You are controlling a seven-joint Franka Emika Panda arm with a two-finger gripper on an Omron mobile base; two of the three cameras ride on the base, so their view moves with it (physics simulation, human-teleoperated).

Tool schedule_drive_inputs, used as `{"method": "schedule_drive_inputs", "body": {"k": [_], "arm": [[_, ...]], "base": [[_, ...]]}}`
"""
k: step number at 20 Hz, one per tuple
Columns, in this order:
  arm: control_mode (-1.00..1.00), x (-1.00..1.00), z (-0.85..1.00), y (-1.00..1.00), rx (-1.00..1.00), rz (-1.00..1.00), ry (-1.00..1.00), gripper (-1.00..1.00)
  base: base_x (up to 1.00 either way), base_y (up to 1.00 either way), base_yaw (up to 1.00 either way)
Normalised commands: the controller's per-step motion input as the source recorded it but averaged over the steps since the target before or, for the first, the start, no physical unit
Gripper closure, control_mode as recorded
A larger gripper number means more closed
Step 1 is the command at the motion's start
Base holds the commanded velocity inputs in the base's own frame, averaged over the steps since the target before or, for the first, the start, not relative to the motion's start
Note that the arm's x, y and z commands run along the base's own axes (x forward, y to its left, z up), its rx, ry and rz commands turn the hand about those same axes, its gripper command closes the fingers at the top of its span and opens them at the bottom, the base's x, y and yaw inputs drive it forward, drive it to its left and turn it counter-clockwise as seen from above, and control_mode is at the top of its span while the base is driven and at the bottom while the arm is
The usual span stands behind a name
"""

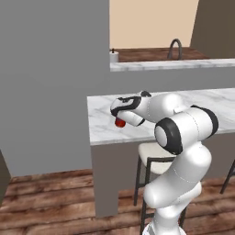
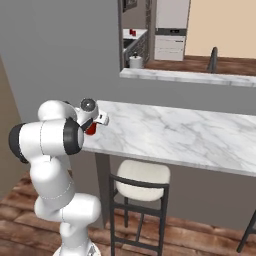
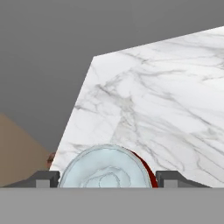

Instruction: Four empty soda cans are scattered around the kitchen. Gather all the cans and cluster them next to the stove for recycling.

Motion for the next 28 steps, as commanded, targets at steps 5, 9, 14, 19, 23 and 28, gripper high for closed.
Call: {"method": "schedule_drive_inputs", "body": {"k": [5,9,14,19,23,28], "arm": [[1.0,0.0,0.0,0.0,0.0,0.0,0.0,1.0],[1.0,0.0,0.0,0.0,0.0,0.0,0.0,1.0],[1.0,0.0,0.0,0.0,0.0,0.0,0.0,1.0],[1.0,0.0,0.0,0.0,0.0,0.0,0.0,1.0],[1.0,0.0,0.0,0.0,0.0,0.0,0.0,1.0],[1.0,0.0,0.0,0.0,0.0,0.0,0.0,1.0]], "base": [[-0.01,-0.19,0.02],[0.0,-0.42,0.0],[0.0,-0.51,0.0],[0.0,-0.43,-0.02],[0.0,-0.41,-0.02],[0.0,-0.41,-0.03]]}}
